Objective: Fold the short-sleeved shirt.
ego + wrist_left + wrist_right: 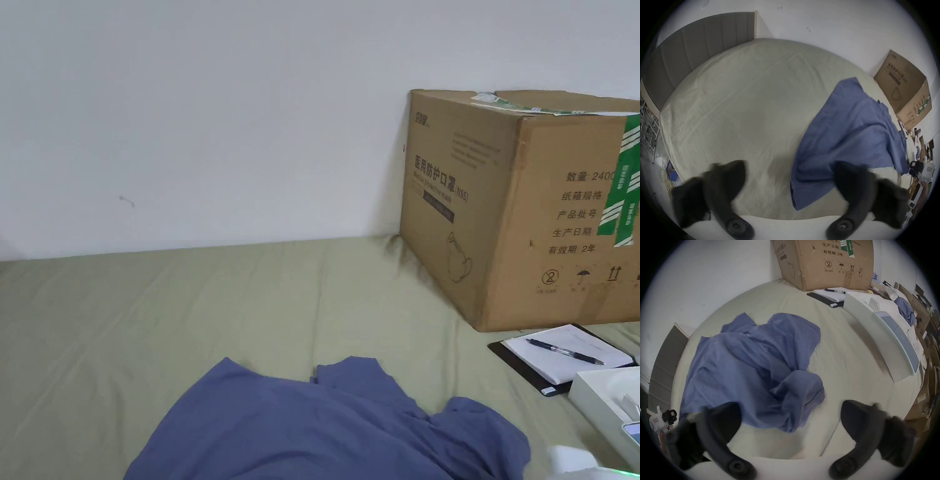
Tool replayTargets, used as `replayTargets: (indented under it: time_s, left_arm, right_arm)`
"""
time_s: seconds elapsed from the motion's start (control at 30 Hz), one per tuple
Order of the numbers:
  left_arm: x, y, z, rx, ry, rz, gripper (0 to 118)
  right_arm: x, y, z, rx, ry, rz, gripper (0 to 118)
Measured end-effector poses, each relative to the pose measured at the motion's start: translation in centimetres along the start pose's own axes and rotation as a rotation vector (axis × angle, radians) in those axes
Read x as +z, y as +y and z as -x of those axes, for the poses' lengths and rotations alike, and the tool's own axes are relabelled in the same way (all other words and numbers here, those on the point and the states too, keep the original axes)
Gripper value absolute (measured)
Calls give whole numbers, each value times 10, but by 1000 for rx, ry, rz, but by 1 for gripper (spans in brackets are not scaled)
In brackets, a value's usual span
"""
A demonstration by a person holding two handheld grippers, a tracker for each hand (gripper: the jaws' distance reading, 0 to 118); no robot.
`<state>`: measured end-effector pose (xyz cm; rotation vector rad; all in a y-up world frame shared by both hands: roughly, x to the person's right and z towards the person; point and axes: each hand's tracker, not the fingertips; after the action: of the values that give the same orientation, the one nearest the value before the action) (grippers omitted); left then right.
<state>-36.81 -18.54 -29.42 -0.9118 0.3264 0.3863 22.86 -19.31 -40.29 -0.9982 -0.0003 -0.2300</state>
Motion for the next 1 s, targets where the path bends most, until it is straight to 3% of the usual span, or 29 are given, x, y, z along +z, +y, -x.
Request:
replayTargets:
  time_s: [0.07,0.2,0.27,0.33,0.37,0.4,0.43,0.47,0.5,0.53,0.6,0.73,0.9,1.0]
  left_arm:
    - [20,2,0,4,-18,-121,118]
    - [66,9,-8,-29,-72,-247,118]
    - [95,9,-17,-74,-142,-289,117]
    - [121,1,-29,-123,-217,-359,111]
    - [136,-6,-35,-149,-241,-429,103]
    - [146,-12,-40,-179,-251,-484,83]
    - [153,-16,-43,-212,-266,-521,54]
    - [161,-22,-49,-253,-261,-554,14]
    - [168,-27,-55,-287,-245,-594,0]
    - [172,-31,-60,-315,-219,-629,0]
    - [180,-44,-69,-344,-255,-719,0]
    - [185,-56,-84,-374,-255,-732,0]
    - [185,-62,-96,-417,-256,-742,0]
    - [176,-48,-102,-385,-310,-689,0]
  right_arm:
    - [27,-2,4,-17,55,-120,109]
    - [72,-14,18,-17,93,-225,112]
    - [102,-24,29,-33,157,-321,111]
    - [128,-40,39,-54,220,-461,104]
    - [142,-50,43,-60,253,-540,94]
    - [154,-59,48,-55,278,-605,66]
    - [164,-66,54,-49,272,-658,37]
    - [171,-74,62,-37,240,-695,6]
    - [177,-80,70,-16,195,-725,0]
    - [184,-86,75,3,149,-756,0]
    - [192,-95,82,57,201,-816,0]
    - [208,-107,91,140,119,-917,0]
    - [220,-110,91,162,143,-958,0]
    - [219,-109,96,237,131,-967,0]
